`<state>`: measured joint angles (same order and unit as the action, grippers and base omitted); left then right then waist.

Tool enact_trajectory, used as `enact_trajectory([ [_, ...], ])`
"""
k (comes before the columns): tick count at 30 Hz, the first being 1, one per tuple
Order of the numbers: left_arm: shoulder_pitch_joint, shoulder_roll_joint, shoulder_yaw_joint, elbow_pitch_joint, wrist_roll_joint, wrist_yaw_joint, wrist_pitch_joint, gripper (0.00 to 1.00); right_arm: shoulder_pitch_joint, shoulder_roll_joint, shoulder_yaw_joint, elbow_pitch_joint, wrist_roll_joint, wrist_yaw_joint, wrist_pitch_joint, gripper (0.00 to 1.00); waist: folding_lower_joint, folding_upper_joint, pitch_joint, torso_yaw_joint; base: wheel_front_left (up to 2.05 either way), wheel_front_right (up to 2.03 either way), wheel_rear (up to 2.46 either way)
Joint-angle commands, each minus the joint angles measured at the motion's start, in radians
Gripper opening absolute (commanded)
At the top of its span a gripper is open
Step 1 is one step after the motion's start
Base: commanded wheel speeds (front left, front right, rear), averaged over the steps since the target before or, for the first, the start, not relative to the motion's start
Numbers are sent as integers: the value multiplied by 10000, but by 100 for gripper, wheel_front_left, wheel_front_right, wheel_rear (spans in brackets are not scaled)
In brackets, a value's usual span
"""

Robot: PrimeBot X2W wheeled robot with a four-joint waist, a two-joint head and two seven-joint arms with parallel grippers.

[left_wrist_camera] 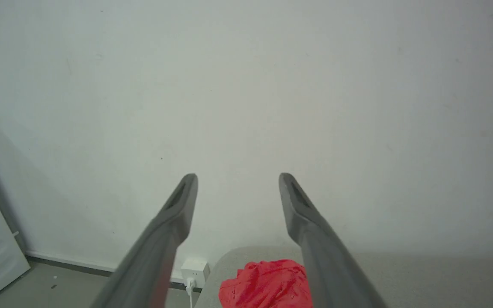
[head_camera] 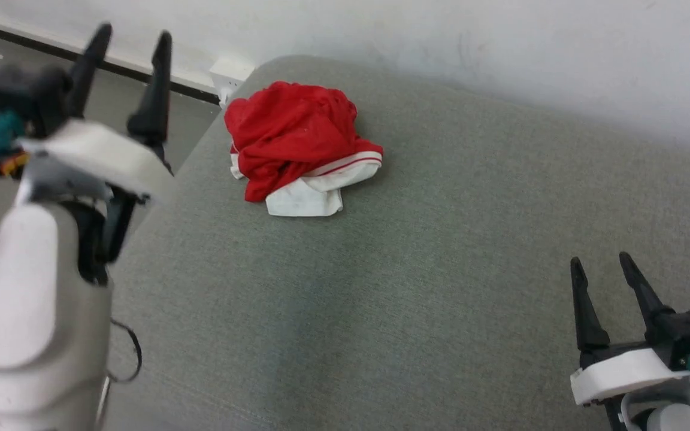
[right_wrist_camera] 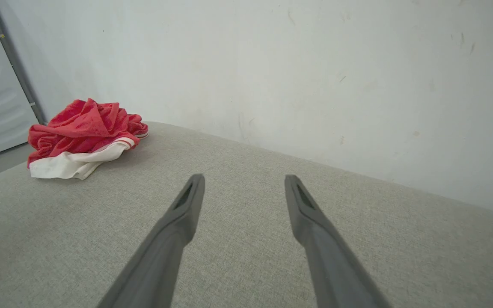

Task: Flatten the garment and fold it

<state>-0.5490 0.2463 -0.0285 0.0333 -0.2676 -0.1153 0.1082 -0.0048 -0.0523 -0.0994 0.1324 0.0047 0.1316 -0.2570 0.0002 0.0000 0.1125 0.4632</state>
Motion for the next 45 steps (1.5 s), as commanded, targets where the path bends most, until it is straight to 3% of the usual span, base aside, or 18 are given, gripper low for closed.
enact_trajectory([
  [1,-397,237,-96,277,24,-60,156,100,-199,20,5,-123,-100,-9,-17,100,-2,0,424,-264,0,0,0],
  [13,-3037,2106,-2439,2749,-1380,-150,1340,100,-400,20,-89,-2041,-898,-9,837,100,-2,0,1934,-1011,0,0,0],
  [25,-4063,2575,-3585,4447,-4064,-152,2502,100,-608,20,54,-4130,-1633,-9,1768,100,-2,0,3623,-1581,0,0,0],
  [34,-4702,3053,-4885,5607,-4520,-153,2938,100,-605,20,-82,-5028,-1896,-9,2141,100,-2,0,4638,-1960,0,0,0],
  [42,-4940,3381,-5902,5989,-5742,-153,3246,100,-748,16,-52,-5281,-1890,-9,2200,100,-2,0,5054,-2204,0,0,0],
  [43,-4965,3438,-6037,6018,-5808,-153,3209,43,-750,8,-81,-5311,-1893,-9,2209,100,-2,0,5081,-2207,0,0,0],
  [44,-4988,3484,-6152,6034,-5890,-153,3137,0,-752,0,-110,-5340,-1894,-9,2218,100,-2,0,5104,-2204,0,0,0],
  [45,-5012,3523,-6254,6053,-5984,-153,3058,0,-754,-7,-134,-5361,-1895,-9,2224,100,-2,0,5118,-2200,0,0,0],
])
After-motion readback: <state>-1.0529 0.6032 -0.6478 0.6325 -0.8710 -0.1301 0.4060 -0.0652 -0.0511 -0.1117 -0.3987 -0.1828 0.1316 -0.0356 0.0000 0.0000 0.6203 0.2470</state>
